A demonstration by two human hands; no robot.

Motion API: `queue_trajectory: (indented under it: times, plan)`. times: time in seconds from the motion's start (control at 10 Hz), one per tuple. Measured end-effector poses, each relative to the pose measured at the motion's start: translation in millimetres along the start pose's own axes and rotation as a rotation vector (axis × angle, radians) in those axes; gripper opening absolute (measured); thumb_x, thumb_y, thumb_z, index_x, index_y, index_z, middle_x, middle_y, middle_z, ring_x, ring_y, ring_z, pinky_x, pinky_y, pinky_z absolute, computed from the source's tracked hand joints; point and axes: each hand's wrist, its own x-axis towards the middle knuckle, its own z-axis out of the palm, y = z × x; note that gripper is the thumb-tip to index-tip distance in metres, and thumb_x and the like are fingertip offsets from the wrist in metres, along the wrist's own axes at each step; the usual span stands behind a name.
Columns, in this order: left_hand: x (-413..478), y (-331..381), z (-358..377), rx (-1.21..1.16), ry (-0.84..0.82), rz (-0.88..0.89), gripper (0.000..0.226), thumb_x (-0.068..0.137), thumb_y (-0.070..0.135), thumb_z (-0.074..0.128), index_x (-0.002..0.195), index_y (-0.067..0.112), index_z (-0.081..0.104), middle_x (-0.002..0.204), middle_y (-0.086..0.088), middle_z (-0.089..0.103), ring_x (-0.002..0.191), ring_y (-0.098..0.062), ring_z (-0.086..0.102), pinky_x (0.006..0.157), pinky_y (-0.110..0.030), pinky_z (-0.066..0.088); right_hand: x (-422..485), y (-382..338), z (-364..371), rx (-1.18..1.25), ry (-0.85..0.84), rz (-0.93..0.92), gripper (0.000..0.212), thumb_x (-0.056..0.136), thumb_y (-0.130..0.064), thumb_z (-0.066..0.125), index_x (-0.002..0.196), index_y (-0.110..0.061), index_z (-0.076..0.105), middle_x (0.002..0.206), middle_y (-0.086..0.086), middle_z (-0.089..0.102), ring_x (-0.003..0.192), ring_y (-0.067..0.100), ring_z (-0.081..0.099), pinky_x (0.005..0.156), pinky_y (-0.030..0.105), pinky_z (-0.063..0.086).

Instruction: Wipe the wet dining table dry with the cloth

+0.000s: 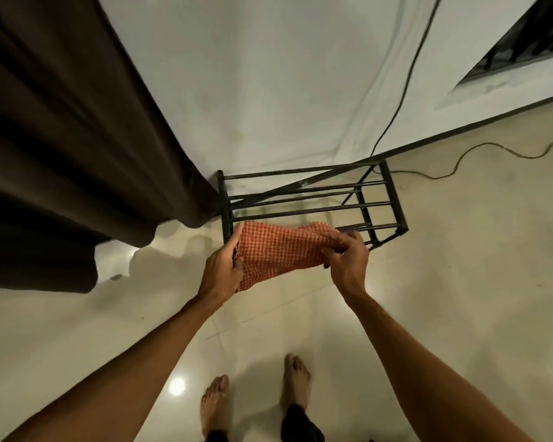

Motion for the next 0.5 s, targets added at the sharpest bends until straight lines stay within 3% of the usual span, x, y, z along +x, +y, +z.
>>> queue_trajectory:
  times: [0.2,0.3,0.4,0.5]
  plan:
    - [78,-64,76,0.084,0.032,-0.144,0.064,0.101,0.017,0.053,0.157,0.023,0.023,0.142,-0.014,0.054,0.128,-0.035,0.055,0.103,-0.049,0.05,103,75,62,-0.205,-0.094,-0.116,0.032,0.098,-0.002,0.067,0.129,-0.009,0.068,0.135,0.01,0.054,0.122,0.022,0.055,0.105,0.035,0.053]
    - [86,-76,97,0.23,0.069,-0.139,0.059,0.093,0.015,0.066,0.148,0.018,0.044,0.134,-0.011,0.063,0.119,-0.032,0.062,0.097,-0.042,0.052,118,99,74,-0.47,-0.168,-0.209,0.032,0.105,-0.02,0.059,0.136,-0.013,0.066,0.149,0.017,0.047,0.133,0.032,0.047,0.106,0.045,0.051]
    - [84,-72,99,0.34,0.057,-0.146,0.059,0.091,0.008,0.067,0.146,0.014,0.047,0.145,-0.01,0.054,0.126,-0.031,0.058,0.102,-0.041,0.049,120,97,72,-0.647,-0.166,-0.305,0.035,0.105,-0.032,0.057,0.132,-0.012,0.068,0.142,0.018,0.052,0.127,0.034,0.047,0.096,0.05,0.054]
    - [81,-64,98,0.45,-0.001,-0.184,0.062,0.093,0.014,0.065,0.15,0.013,0.04,0.159,-0.011,0.034,0.129,-0.034,0.054,0.103,-0.043,0.048,117,97,65,-0.74,-0.258,-0.395,0.034,0.103,-0.034,0.059,0.125,-0.01,0.068,0.13,0.015,0.058,0.119,0.03,0.05,0.099,0.047,0.05]
